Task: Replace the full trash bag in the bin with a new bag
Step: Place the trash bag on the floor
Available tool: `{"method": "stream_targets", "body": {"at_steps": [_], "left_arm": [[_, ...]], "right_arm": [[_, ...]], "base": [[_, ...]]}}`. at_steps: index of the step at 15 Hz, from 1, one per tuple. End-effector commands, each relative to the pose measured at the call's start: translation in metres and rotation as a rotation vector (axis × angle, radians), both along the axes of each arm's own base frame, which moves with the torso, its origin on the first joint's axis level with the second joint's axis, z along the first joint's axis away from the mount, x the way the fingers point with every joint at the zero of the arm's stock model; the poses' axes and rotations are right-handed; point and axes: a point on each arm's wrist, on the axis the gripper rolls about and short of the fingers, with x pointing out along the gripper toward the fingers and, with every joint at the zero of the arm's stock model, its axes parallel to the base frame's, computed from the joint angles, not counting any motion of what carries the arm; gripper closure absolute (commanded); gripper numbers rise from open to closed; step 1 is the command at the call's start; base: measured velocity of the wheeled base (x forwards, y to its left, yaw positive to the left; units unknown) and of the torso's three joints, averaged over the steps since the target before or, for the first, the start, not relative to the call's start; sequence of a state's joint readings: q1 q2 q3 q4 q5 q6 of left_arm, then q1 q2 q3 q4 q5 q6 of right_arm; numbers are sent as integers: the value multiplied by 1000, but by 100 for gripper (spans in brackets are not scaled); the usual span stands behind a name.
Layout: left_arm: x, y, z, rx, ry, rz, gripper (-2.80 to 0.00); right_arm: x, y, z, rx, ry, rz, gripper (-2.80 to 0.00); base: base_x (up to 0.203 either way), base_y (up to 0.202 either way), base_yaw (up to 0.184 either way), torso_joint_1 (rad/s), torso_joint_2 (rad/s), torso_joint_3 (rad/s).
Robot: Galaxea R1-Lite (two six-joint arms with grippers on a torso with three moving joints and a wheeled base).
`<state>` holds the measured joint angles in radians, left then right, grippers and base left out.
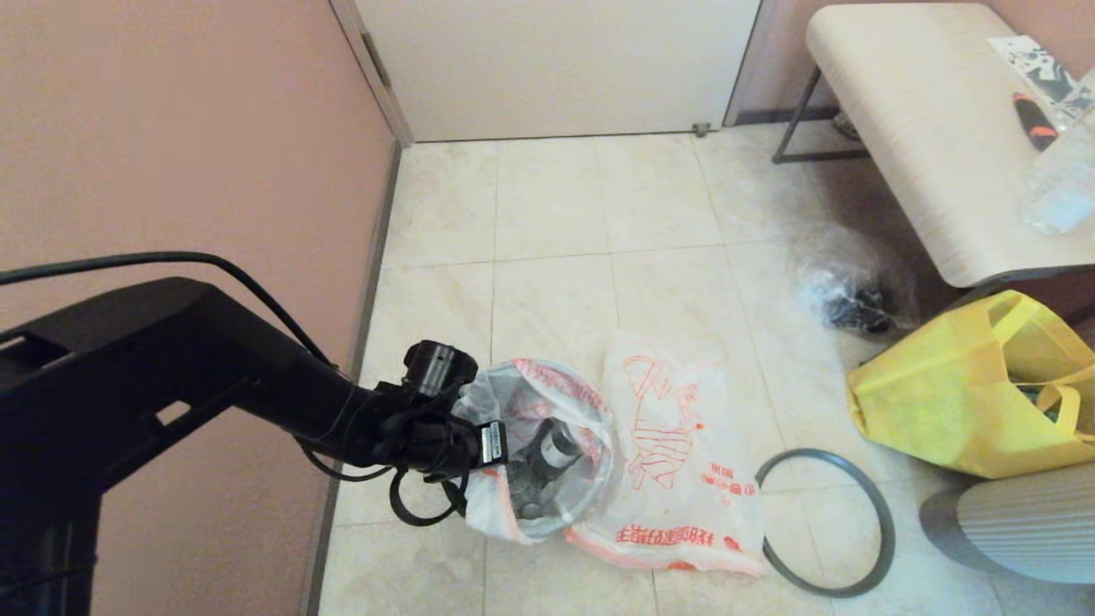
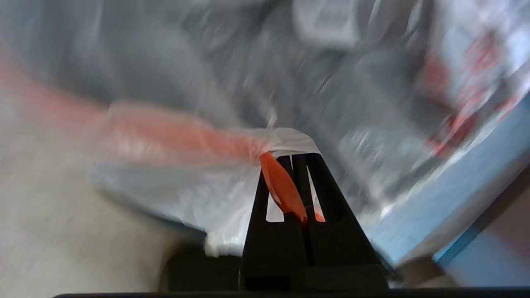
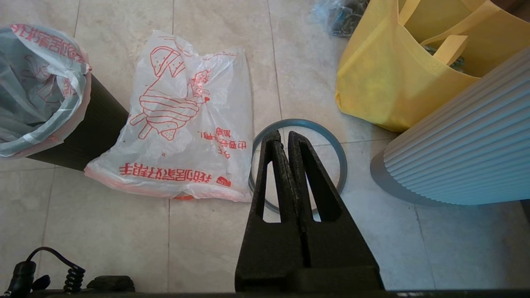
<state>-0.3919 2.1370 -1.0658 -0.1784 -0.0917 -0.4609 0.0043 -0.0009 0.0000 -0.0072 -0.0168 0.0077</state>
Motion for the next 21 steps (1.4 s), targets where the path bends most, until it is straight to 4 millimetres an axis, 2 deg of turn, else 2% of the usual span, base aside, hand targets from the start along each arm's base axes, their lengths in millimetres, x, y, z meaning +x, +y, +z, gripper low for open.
{"method": "stream_targets", "body": {"at_steps": [1,5,8,14,18,21], "left_arm": [[11,-4,-3,-33,-58,7,0],[21,-4,-1,-109,-131,34,0],[24,-6,-24,-78,-84,34,0],[6,7,-46,27,-12,76,0],[-6,28,-28,10,-22,110,0],[-14,32,-21,-17,-18,95,0]], "right_arm": [[0,0,0,0,2,0,0],[0,0,0,0,2,0,0],[0,0,0,0,2,0,0],[0,0,-1,0,3,0,0],[0,0,-1,-3,4,0,0],[0,0,0,-3,9,-4,0]], "base": [[0,0,0,0,0,0],[0,0,0,0,0,0],[0,0,0,0,0,0],[0,0,0,0,0,0],[0,0,0,0,0,0],[0,0,0,0,0,0]]}}
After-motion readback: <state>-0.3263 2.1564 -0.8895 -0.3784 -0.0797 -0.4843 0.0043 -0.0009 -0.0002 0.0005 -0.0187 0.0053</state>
